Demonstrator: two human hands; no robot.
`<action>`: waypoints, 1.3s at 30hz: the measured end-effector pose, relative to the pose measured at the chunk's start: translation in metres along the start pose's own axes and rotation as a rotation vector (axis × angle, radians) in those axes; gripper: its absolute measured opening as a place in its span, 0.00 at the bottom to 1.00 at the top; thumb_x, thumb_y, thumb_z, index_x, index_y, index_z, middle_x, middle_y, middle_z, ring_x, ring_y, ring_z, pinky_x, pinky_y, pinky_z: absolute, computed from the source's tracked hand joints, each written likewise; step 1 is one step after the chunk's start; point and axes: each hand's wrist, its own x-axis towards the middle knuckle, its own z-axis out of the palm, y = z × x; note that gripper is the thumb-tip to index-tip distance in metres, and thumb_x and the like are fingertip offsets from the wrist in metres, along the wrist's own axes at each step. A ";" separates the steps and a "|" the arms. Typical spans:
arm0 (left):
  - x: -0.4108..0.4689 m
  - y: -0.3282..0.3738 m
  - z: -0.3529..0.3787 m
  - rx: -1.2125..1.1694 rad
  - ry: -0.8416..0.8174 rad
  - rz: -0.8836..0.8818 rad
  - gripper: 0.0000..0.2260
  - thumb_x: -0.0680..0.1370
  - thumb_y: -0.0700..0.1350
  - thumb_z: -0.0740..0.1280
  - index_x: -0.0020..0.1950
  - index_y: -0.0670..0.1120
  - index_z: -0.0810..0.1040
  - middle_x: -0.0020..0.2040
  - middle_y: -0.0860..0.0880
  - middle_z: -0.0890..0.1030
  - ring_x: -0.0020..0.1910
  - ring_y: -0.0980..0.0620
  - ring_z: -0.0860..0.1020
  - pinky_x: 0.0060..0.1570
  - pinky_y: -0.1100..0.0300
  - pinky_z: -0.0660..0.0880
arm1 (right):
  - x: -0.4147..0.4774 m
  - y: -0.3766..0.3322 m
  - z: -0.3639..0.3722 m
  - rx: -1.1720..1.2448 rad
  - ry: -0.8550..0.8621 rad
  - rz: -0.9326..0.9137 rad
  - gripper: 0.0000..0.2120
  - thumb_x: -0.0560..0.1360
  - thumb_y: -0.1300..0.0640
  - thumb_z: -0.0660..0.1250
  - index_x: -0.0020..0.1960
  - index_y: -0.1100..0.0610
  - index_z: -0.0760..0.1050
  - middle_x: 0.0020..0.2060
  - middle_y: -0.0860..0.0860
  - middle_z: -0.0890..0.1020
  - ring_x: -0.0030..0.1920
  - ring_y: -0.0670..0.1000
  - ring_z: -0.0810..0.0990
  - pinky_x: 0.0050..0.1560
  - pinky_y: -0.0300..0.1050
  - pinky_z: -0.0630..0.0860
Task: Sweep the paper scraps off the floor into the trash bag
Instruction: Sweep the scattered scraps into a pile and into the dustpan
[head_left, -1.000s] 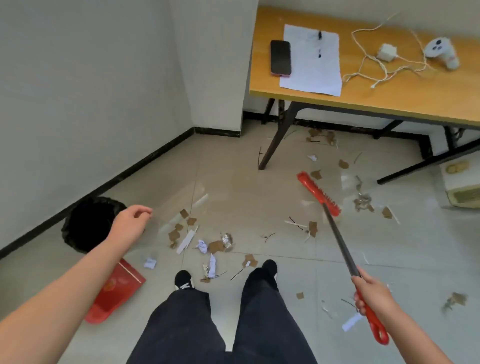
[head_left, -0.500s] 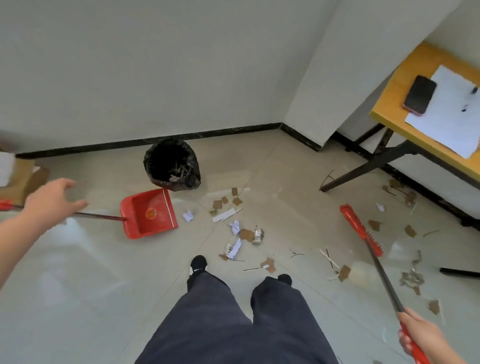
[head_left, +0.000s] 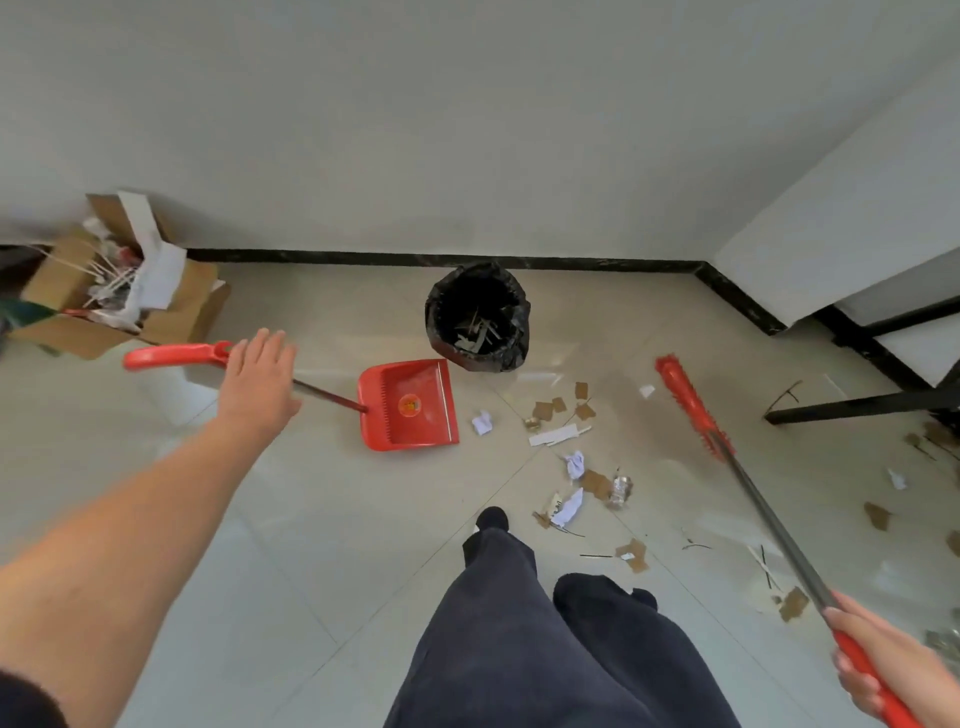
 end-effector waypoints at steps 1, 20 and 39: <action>0.002 -0.005 -0.003 -0.018 0.145 0.054 0.36 0.66 0.45 0.78 0.71 0.42 0.69 0.71 0.40 0.68 0.73 0.39 0.63 0.70 0.44 0.62 | -0.004 -0.004 0.008 -0.014 -0.004 -0.014 0.20 0.78 0.60 0.62 0.66 0.42 0.72 0.24 0.58 0.67 0.17 0.48 0.63 0.21 0.35 0.64; 0.002 -0.061 -0.021 -0.221 -0.138 0.091 0.13 0.72 0.63 0.70 0.53 0.60 0.80 0.47 0.51 0.84 0.49 0.46 0.81 0.44 0.54 0.78 | -0.026 -0.009 0.026 0.011 0.086 0.031 0.23 0.79 0.62 0.61 0.73 0.51 0.66 0.26 0.57 0.67 0.16 0.48 0.62 0.17 0.33 0.61; -0.019 0.059 -0.064 -0.051 -0.091 0.203 0.12 0.67 0.66 0.71 0.45 0.62 0.79 0.36 0.59 0.80 0.37 0.52 0.80 0.38 0.58 0.77 | 0.006 0.097 -0.099 0.252 0.281 0.085 0.22 0.78 0.66 0.58 0.71 0.54 0.70 0.23 0.54 0.68 0.15 0.48 0.62 0.17 0.34 0.63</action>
